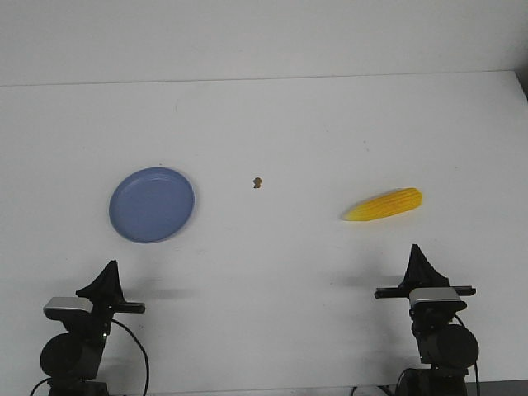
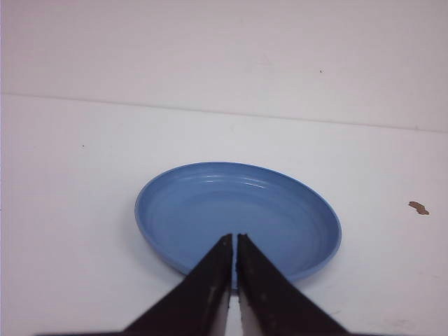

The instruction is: Place corn on plate with both arms

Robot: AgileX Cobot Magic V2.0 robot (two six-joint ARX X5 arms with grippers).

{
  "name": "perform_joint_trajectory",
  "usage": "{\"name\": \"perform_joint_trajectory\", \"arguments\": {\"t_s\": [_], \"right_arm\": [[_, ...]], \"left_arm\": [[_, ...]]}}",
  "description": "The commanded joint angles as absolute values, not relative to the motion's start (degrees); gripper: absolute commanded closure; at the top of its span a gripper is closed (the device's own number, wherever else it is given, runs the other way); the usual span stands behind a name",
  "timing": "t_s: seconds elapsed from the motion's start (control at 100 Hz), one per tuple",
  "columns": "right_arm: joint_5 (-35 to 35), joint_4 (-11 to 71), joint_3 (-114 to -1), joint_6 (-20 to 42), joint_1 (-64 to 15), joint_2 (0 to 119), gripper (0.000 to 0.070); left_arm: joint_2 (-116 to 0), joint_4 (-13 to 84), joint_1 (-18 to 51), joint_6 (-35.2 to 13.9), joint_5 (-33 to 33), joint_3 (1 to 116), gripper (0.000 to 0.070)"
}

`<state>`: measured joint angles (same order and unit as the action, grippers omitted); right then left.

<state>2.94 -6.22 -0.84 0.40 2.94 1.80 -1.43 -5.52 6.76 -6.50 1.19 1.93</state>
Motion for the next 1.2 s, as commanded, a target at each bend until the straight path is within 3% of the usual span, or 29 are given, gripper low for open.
{"name": "perform_joint_trajectory", "arguments": {"t_s": [0.0, 0.73, 0.89, 0.98, 1.19], "right_arm": [[3.01, -6.81, -0.73, 0.16, 2.85, 1.69, 0.0696], [3.18, -9.02, -0.73, -0.30, 2.85, 1.69, 0.0696], [3.11, -13.58, -1.45, 2.20, 2.87, 1.61, 0.0696], [3.29, -9.96, -4.54, 2.20, 2.68, 1.61, 0.0696], [2.98, 7.99, -18.11, 2.09, 2.70, 6.07, 0.0696]], "left_arm": [[-1.37, -6.09, 6.76, -5.61, 1.10, 0.97, 0.0688], [-1.37, -6.90, 6.76, -5.74, 1.10, 1.76, 0.0688], [-1.48, -5.58, 6.76, -9.45, 1.76, 6.33, 0.0688], [-2.79, -2.81, 6.76, -10.66, 1.78, 10.98, 0.0688], [-14.57, 11.55, 6.76, -11.49, 2.00, 28.45, 0.0688]]}}
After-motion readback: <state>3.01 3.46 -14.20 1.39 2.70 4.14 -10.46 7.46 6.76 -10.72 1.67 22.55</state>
